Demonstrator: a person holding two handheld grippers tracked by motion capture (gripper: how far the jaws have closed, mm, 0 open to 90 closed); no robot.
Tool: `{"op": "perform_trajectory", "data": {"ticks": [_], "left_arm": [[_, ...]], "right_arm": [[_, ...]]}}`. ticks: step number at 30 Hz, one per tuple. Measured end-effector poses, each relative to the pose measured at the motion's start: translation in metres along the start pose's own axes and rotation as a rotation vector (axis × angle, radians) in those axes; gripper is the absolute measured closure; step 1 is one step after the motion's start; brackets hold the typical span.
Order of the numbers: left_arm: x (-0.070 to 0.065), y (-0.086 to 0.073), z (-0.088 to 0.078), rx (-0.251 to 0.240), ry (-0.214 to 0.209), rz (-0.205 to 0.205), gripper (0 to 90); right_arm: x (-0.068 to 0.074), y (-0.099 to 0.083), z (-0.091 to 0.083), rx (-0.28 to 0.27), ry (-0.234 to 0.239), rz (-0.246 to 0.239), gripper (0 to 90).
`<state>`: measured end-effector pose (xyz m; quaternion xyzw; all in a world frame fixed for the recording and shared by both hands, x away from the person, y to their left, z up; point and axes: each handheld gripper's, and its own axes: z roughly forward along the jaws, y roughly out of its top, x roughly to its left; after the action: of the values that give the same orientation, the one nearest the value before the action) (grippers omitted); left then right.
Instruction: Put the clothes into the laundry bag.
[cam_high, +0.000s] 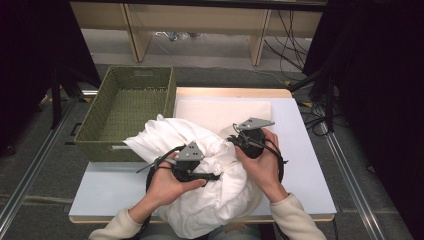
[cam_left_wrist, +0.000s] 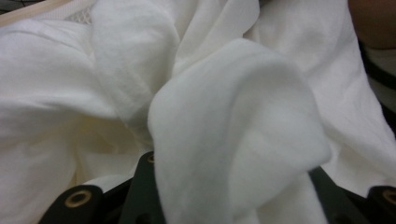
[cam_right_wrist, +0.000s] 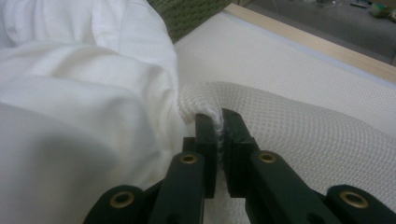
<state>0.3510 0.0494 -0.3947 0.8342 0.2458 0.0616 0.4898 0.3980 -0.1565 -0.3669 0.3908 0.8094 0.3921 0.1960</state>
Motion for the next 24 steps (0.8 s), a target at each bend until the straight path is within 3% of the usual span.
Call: {"op": "perform_trajectory", "data": {"ticks": [1,2,3,4,6,7,8,9,11,16,17,18,19,20,21,22,23,24], "left_arm": [[0.002,0.0,0.003,0.017,0.022,0.017,66.8],[0.004,0.001,0.007,0.022,0.033,0.012,66.7],[0.008,0.001,0.009,0.043,0.047,0.035,66.6],[0.01,0.001,0.012,0.051,0.073,0.024,66.5],[0.013,0.002,0.017,0.063,0.077,0.025,66.4],[0.014,0.002,0.02,0.072,0.08,0.017,66.2],[0.015,0.003,0.021,0.086,0.081,0.029,66.1],[0.014,0.005,0.022,0.089,0.103,0.032,65.9],[0.014,0.008,0.024,0.11,0.113,0.063,65.6],[0.019,0.009,0.036,0.154,0.234,0.112,63.3],[0.023,0.007,0.041,0.179,0.288,0.118,61.7],[0.027,0.005,0.045,0.21,0.311,0.139,60.1],[0.031,0.003,0.052,0.196,0.337,0.12,58.7],[0.033,0.0,0.058,0.179,0.345,0.091,57.6],[0.037,-0.001,0.062,0.203,0.341,0.104,56.8],[0.037,-0.003,0.067,0.158,0.348,0.055,55.8],[0.04,-0.002,0.064,0.202,0.334,0.093,54.8],[0.04,-0.002,0.062,0.213,0.322,0.103,54.0]], "right_arm": [[-0.002,0.001,0.0,-0.004,0.004,-0.041,87.1],[0.001,0.002,-0.001,-0.004,0.009,-0.03,87.3],[0.002,0.002,-0.002,-0.006,0.015,-0.021,87.4],[0.003,0.002,-0.003,-0.011,0.015,-0.04,87.5],[0.004,0.003,-0.005,-0.023,0.022,-0.047,87.6],[0.006,0.004,-0.007,-0.019,0.02,-0.024,87.7],[0.007,0.004,-0.008,-0.026,0.027,-0.031,87.7],[0.01,0.005,-0.009,-0.035,0.042,-0.007,87.8],[0.013,0.007,-0.013,-0.043,0.054,-0.038,87.9],[0.022,0.011,-0.019,-0.061,0.066,-0.05,88.1],[0.022,0.011,-0.019,-0.06,0.07,-0.052,88.2],[0.022,0.01,-0.018,-0.063,0.073,-0.052,88.3],[0.023,0.01,-0.016,-0.056,0.076,-0.052,88.4],[0.024,0.009,-0.014,-0.053,0.073,-0.038,88.5],[0.024,0.008,-0.013,-0.043,0.075,-0.037,88.5],[0.022,0.007,-0.01,-0.034,0.067,-0.055,88.7],[0.021,0.006,-0.008,-0.028,0.062,-0.042,88.7],[0.019,0.006,-0.007,-0.026,0.06,-0.049,88.8]]}}
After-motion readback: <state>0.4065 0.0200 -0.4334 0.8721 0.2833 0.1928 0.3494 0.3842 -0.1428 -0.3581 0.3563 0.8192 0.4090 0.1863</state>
